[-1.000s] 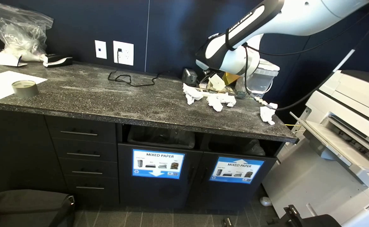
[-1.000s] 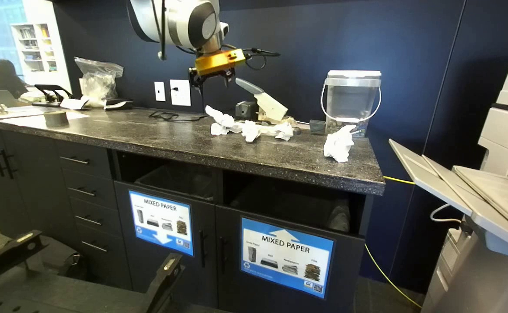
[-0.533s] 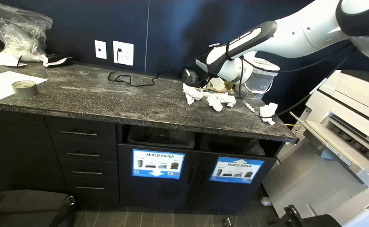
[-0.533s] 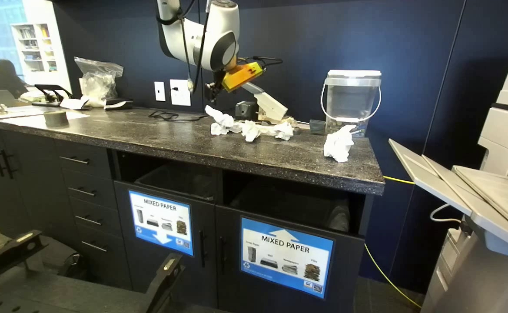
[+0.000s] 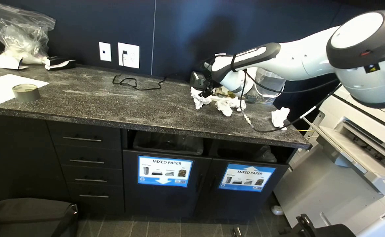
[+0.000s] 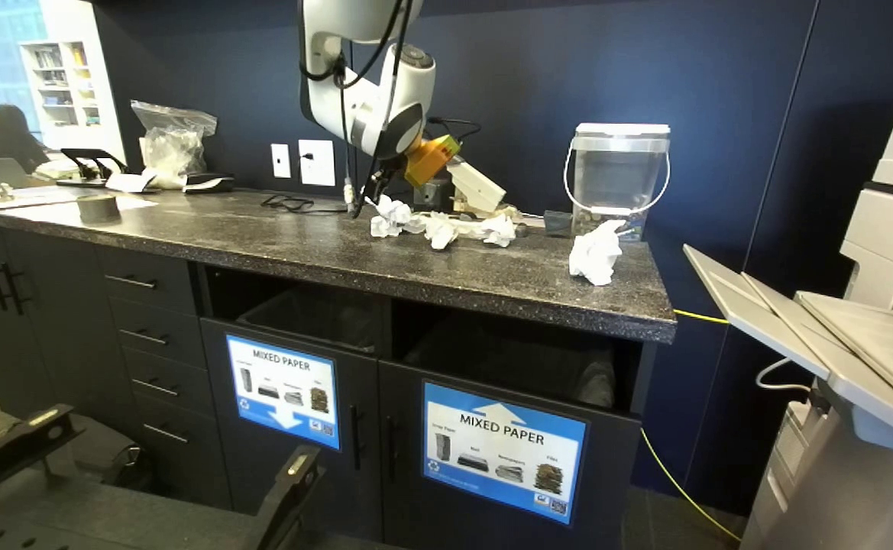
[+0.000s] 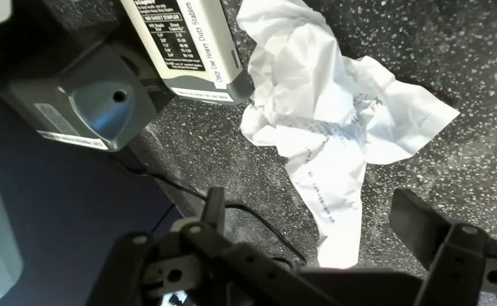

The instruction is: Put the tissues in the rubbish bin.

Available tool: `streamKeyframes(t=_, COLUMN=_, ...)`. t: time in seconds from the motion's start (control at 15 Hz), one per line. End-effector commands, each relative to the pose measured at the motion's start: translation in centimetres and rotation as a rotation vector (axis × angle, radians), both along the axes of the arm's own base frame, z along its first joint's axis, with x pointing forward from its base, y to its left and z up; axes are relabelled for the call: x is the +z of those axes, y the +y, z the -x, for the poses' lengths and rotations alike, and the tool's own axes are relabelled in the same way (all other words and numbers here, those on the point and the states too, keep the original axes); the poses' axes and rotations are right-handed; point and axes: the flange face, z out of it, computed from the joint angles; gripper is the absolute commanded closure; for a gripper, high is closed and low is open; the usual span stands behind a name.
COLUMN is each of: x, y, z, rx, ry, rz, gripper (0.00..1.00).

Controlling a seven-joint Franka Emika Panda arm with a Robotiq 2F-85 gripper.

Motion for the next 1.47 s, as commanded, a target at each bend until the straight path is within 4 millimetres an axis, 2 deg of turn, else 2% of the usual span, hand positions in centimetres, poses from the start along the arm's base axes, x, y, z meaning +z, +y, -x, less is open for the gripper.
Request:
streamKeyframes(t=0.0, x=-1.3, y=0.3, z=-1.8, rx=0.073, ry=-0.036, rz=0.009, gripper=0.00)
streamKeyframes(t=0.67, x=-5.0, y=-0.8, z=-3.6, rx=0.132, ry=-0.037, rz=0.057, gripper=0.00)
streamKeyframes(t=0.73, x=-5.1, y=-1.0, z=-3.8, rx=0.128, ry=-0.040, rz=0.058, gripper=0.25)
streamKeyframes(t=0.8, x=-5.4, y=-1.0, z=-3.8, rx=0.126, ry=-0.041, rz=0.064, gripper=0.27)
streamKeyframes(t=0.87, x=-5.5, y=-1.0, z=-3.9, rx=0.127, ry=-0.042, rz=0.068, gripper=0.34)
streamKeyframes(t=1.13, x=-5.7, y=-0.7, z=-4.2, rx=0.122, ry=-0.045, rz=0.080, gripper=0.67)
streamKeyframes(t=1.4, x=-5.5, y=-0.1, z=-4.2, rx=0.116, ry=-0.020, rz=0.120, gripper=0.94)
